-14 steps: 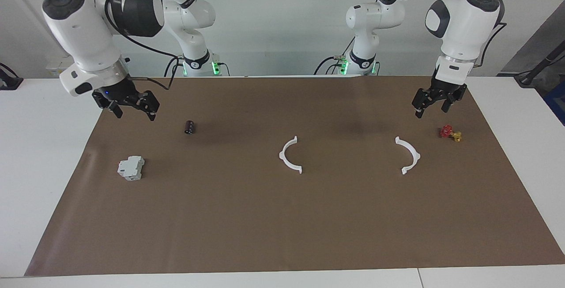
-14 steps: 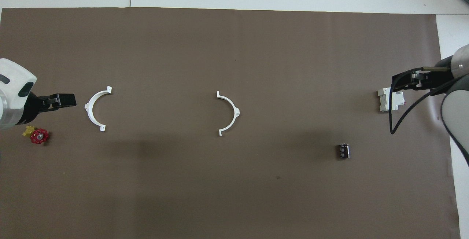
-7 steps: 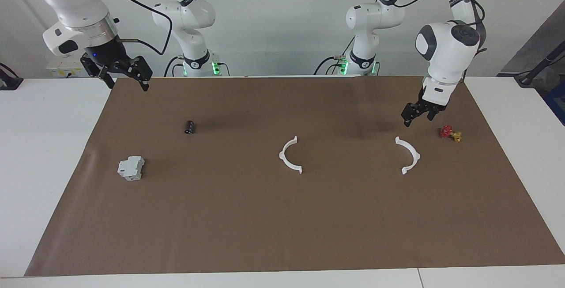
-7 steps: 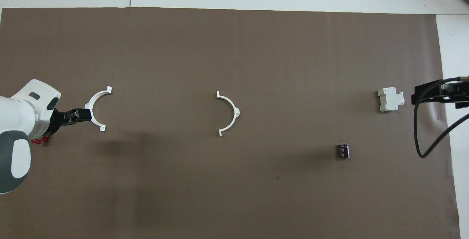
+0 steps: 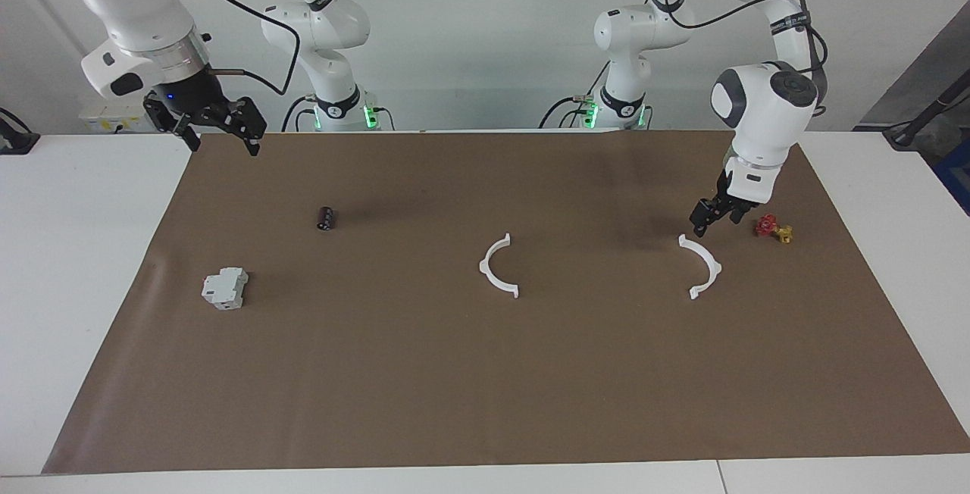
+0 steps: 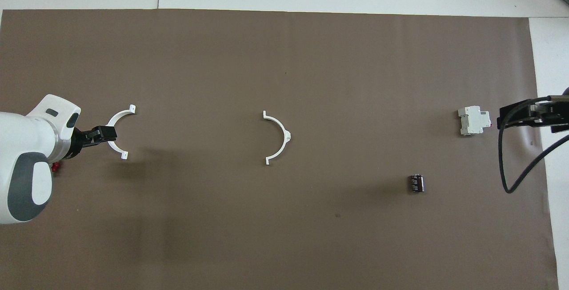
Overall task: Assemble drain pipe with both arms
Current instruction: 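Reach the left gripper to the other white half-ring and grasp it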
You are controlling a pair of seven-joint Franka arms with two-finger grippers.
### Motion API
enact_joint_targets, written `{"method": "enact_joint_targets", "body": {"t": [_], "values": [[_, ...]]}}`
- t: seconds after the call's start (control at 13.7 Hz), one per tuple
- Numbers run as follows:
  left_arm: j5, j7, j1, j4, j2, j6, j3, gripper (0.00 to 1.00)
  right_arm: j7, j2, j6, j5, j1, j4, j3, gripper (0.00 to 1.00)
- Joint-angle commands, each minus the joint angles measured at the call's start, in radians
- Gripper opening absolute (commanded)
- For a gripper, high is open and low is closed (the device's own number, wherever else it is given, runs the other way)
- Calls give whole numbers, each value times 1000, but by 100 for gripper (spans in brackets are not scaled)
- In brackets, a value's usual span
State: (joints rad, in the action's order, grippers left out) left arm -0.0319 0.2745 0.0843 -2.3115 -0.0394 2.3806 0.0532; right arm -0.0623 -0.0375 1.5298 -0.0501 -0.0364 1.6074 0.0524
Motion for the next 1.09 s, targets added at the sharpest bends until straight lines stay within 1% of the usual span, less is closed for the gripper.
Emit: {"method": "enact_joint_targets", "body": {"t": [0.0, 0.15, 0.36, 0.51, 0.58, 1.02], "values": [[-14, 79, 8, -43, 42, 107, 8, 100, 50, 11, -33, 2, 10, -27, -8, 100], [-14, 109, 0, -43, 82, 158, 8, 100, 39, 10, -51, 51, 15, -27, 0, 100], [-14, 91, 2, -46, 95, 163, 8, 100, 41, 5, -37, 30, 12, -14, 0, 100], [-14, 101, 0, -46, 125, 180, 8, 100, 39, 1, -16, 3, 7, -9, -5, 100], [-14, 100, 0, -46, 128, 202, 8, 100, 38, 1, -14, 1, 7, -9, -5, 100], [-14, 94, 0, -55, 128, 204, 8, 99, -8, -1, -14, 21, 13, -3, -8, 100]]}}
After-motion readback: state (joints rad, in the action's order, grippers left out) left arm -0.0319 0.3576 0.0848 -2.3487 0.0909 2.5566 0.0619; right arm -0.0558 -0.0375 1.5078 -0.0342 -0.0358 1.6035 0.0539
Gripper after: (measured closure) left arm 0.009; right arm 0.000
